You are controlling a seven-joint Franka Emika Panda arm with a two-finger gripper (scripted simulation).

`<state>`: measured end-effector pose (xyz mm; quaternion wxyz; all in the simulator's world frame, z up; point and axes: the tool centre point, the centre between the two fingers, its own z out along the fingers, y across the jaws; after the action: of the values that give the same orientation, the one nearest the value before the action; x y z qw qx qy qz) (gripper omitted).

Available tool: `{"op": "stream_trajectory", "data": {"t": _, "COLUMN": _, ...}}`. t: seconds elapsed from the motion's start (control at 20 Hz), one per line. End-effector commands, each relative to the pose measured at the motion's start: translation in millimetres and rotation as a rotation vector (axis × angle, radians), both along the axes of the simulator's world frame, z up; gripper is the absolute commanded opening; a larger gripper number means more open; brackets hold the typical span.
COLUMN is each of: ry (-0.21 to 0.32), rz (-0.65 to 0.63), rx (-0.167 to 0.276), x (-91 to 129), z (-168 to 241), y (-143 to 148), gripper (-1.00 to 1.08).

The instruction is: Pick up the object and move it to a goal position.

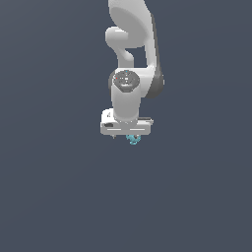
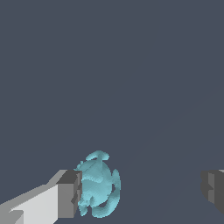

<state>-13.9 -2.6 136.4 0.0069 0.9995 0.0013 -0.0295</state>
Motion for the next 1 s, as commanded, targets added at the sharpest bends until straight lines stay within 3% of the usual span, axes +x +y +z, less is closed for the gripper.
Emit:
{"op": "stream_trajectory", "data": {"t": 0.0, "ry": 0.000, "rz": 0.000, "rx": 0.000, "x": 0.0, "z": 0.0, "y": 0.0, "gripper": 1.00}}
{"op": "stream_trajectory", "data": {"t": 0.95, "ry": -0.003, "rz": 0.086, "rx": -0.001, "x": -3.8, "z": -2.2, "y": 0.3, "gripper": 1.00}}
